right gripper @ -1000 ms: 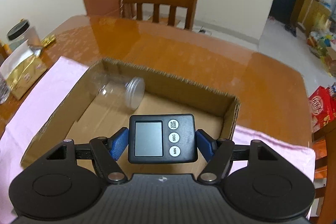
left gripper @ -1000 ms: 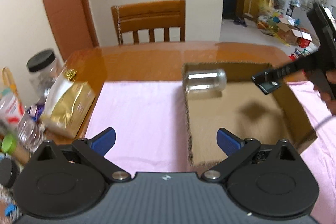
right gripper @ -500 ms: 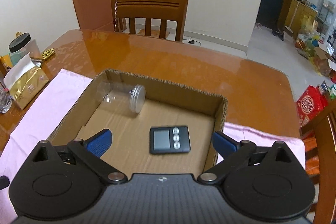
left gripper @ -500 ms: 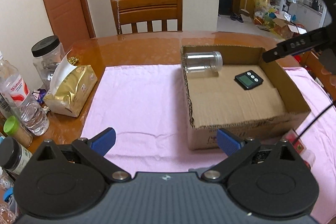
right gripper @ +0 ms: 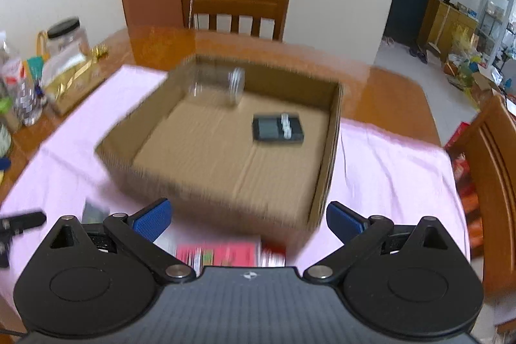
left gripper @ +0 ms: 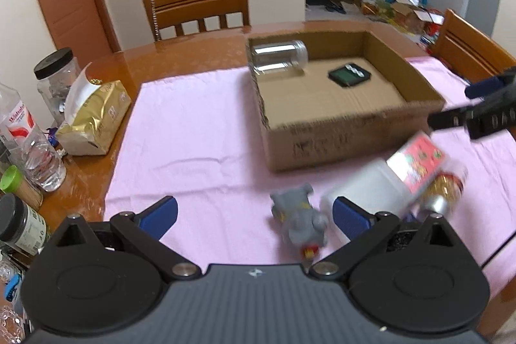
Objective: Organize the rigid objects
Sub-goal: 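Return both tools to the items and grasp the black oval case with the left tool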
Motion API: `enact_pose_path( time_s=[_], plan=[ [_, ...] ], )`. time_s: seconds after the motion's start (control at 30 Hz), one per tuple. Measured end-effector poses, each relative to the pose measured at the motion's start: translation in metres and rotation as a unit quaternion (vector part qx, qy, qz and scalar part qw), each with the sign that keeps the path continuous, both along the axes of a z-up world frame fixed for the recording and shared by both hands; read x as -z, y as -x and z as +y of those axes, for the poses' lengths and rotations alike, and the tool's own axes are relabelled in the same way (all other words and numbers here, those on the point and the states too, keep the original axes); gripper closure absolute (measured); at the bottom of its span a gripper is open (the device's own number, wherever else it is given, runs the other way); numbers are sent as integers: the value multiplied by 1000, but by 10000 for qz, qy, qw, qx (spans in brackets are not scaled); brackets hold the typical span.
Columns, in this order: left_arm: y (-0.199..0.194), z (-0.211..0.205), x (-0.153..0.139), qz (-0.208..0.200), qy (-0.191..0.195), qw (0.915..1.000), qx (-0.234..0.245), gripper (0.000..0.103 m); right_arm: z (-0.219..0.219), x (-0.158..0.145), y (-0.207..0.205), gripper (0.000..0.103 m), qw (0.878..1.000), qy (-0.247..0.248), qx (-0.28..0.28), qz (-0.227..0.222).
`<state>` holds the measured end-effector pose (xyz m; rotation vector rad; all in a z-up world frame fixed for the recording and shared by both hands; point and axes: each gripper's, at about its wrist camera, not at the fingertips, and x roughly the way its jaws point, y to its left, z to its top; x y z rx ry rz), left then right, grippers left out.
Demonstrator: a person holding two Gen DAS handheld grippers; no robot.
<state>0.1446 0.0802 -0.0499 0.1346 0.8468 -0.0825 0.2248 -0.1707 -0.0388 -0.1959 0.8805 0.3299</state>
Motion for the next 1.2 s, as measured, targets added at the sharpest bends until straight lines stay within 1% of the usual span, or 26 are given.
enact_pose_path(
  time_s=[0.13, 0.27, 0.33, 0.43, 0.57, 0.63, 0.8, 0.93, 1.1, 1.2],
  plan=[
    [16, 0, 13, 197, 102, 9996, 174, 1, -3, 29, 29, 0, 9996, 183, 48, 186],
    [31, -2, 25, 384, 137, 9981, 461, 1, -7, 51, 48, 0, 9988, 298, -5, 377],
    [36, -3, 31, 486, 150, 9969, 593, 1, -5, 61, 52, 0, 9979, 432, -60, 478],
    [41, -4, 37, 597, 170, 9949, 801, 1, -2, 72, 52, 0, 9967, 641, -69, 491],
    [46, -8, 42, 683, 191, 9904, 1188, 1, -12, 75, 45, 0, 9964, 564, 315, 549],
    [46, -12, 46, 780, 252, 9859, 1457, 1, -15, 81, 41, 0, 9949, 641, 406, 658],
    [41, -24, 58, 943, 414, 9743, 2003, 1, -17, 92, 47, 0, 9935, 825, 329, 708],
    [35, -34, 66, 1024, 465, 9660, 2327, 1, -24, 94, 50, 0, 9944, 594, 353, 802],
    [28, -46, 74, 1097, 451, 9543, 2745, 1, -36, 96, 55, 0, 9931, 318, 304, 1086],
    [25, -52, 79, 1146, 448, 9488, 2908, 1, -40, 97, 61, 0, 9932, 313, 277, 1091]
  ],
)
